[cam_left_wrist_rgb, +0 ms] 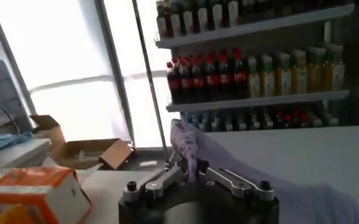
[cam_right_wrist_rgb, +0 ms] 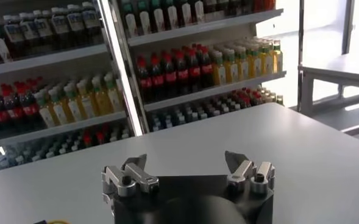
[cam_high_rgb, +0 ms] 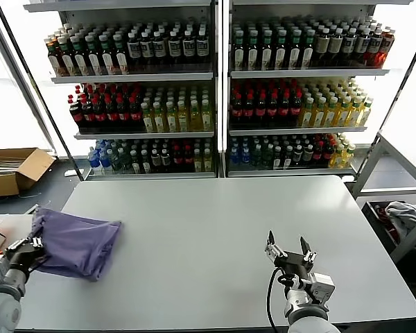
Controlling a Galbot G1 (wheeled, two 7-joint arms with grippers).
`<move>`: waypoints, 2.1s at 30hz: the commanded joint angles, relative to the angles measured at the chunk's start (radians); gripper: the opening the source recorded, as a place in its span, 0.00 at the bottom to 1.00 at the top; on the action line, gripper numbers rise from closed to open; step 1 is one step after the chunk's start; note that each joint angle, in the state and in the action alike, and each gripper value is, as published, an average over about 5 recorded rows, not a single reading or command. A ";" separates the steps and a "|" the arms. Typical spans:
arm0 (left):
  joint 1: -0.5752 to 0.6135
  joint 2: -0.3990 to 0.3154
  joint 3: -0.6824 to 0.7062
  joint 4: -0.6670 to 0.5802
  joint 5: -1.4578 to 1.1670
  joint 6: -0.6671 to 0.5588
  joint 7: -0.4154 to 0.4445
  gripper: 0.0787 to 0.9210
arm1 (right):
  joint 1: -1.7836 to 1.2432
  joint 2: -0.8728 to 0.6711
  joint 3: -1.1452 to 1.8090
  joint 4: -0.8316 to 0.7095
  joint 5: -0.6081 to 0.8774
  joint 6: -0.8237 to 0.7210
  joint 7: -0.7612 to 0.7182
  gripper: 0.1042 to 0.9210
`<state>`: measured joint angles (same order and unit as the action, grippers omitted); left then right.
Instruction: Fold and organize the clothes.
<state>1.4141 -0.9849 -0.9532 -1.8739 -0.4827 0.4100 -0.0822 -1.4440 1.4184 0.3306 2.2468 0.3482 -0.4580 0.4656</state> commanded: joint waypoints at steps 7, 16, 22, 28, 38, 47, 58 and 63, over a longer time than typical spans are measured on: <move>0.083 0.024 0.160 -0.245 0.227 -0.025 0.048 0.05 | -0.004 0.005 0.004 -0.017 -0.003 0.005 0.000 0.88; 0.101 -0.165 0.638 -0.157 0.370 -0.003 0.008 0.05 | -0.054 0.009 0.036 0.012 -0.001 0.009 -0.003 0.88; 0.019 -0.154 0.688 -0.215 0.260 0.083 -0.040 0.05 | -0.063 0.023 0.035 0.020 -0.010 0.007 0.000 0.88; -0.046 -0.122 0.646 -0.244 0.170 0.109 -0.059 0.05 | -0.064 0.034 0.016 0.008 -0.034 0.009 0.001 0.88; -0.096 -0.148 0.627 -0.284 -0.056 -0.050 -0.056 0.23 | -0.018 0.049 -0.044 -0.047 -0.050 -0.019 0.008 0.88; -0.056 -0.096 0.516 -0.299 -0.027 -0.060 -0.079 0.54 | 0.130 0.038 -0.130 -0.092 0.306 -0.109 0.031 0.88; 0.057 -0.111 0.430 -0.267 0.188 -0.020 -0.108 0.86 | 0.336 0.063 -0.355 -0.214 0.661 -0.122 0.120 0.88; 0.080 -0.145 0.416 -0.263 0.194 -0.019 -0.122 0.88 | 0.353 0.085 -0.403 -0.307 0.646 -0.121 0.139 0.88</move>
<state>1.4354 -1.0985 -0.4866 -2.1426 -0.3609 0.3876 -0.1751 -1.2003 1.4821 0.0664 2.0745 0.8118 -0.5613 0.5575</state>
